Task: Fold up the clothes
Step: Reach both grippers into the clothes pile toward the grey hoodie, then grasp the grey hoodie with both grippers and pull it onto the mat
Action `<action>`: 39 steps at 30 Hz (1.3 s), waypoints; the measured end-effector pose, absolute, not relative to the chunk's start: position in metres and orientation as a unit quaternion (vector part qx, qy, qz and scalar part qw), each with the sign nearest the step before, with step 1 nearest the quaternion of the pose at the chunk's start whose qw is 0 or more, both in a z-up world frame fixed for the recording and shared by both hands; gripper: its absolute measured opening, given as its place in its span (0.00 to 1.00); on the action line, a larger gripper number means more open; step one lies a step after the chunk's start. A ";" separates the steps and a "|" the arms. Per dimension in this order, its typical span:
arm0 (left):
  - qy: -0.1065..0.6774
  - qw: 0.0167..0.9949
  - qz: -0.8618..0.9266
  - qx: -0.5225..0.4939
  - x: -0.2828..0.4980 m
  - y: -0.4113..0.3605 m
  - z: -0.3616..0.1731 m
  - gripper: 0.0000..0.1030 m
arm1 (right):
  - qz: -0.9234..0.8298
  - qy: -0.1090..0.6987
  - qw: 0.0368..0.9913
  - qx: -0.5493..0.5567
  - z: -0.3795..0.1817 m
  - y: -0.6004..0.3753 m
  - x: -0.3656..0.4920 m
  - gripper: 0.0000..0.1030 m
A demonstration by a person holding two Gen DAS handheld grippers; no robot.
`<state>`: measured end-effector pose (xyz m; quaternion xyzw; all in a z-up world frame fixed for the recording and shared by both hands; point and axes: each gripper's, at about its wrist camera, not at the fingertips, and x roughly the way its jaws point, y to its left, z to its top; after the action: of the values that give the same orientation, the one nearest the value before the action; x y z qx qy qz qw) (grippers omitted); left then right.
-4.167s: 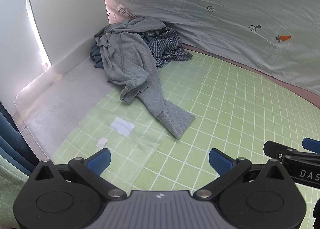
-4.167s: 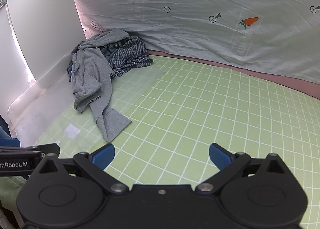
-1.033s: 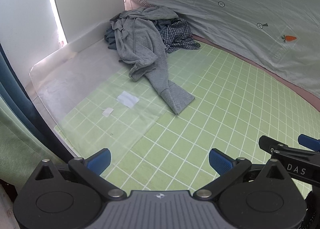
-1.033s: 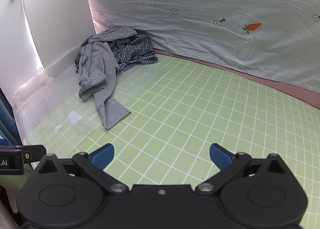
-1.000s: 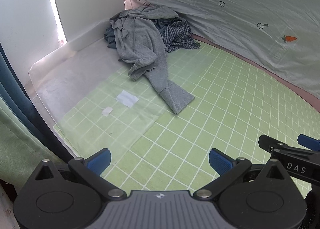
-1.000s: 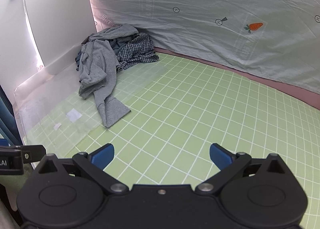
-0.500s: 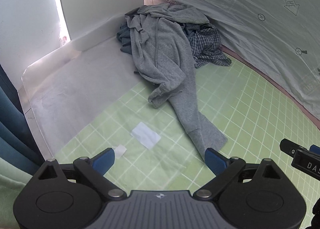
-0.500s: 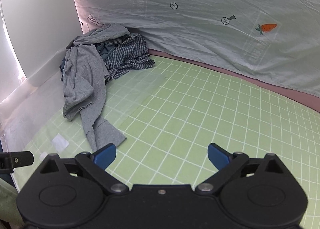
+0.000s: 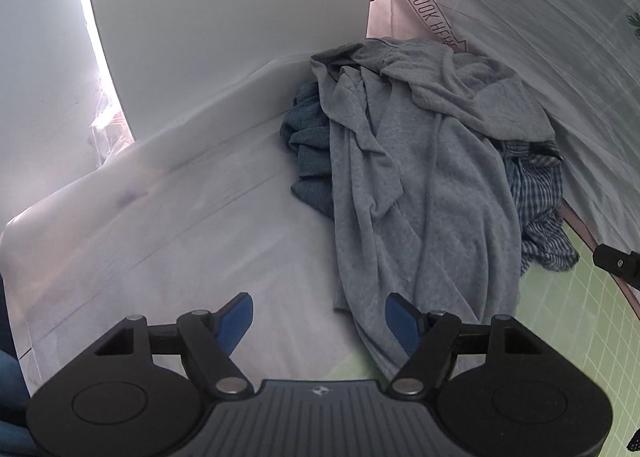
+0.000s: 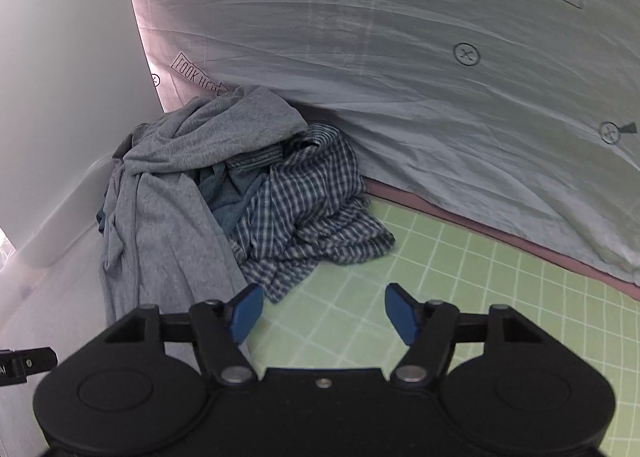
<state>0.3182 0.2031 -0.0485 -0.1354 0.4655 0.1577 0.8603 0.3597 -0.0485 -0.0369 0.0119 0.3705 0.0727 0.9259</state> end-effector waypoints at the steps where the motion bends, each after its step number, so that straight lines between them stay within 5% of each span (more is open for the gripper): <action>1: 0.465 0.859 0.162 -0.141 0.332 0.209 -0.053 0.71 | 0.077 0.367 0.927 0.015 -0.038 -0.039 0.378 0.56; 9: 0.470 0.853 0.166 -0.154 0.411 0.229 -0.082 0.67 | 0.084 0.358 0.926 0.081 -0.045 0.006 0.481 0.53; 18: 0.471 0.847 0.147 -0.196 0.430 0.238 -0.100 0.27 | 0.110 0.369 0.908 0.167 -0.065 0.024 0.518 0.52; 20: 0.469 0.850 0.142 -0.194 0.431 0.236 -0.099 0.17 | 0.117 0.368 0.906 0.171 -0.068 0.027 0.520 0.37; 23: 0.466 0.853 0.144 -0.186 0.429 0.233 -0.096 0.12 | 0.117 0.352 0.915 0.158 -0.065 0.029 0.516 0.13; 25: 0.461 0.857 0.144 -0.179 0.426 0.232 -0.093 0.10 | 0.113 0.338 0.923 0.144 -0.060 0.028 0.510 0.08; 39: 0.420 0.885 0.136 -0.147 0.369 0.207 -0.038 0.08 | 0.024 0.305 0.947 0.101 -0.031 -0.054 0.425 0.06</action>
<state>0.3687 0.2066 -0.0384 -0.1470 0.4203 0.1359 0.8850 0.4249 -0.0537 -0.0310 0.1014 0.3046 0.0239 0.9468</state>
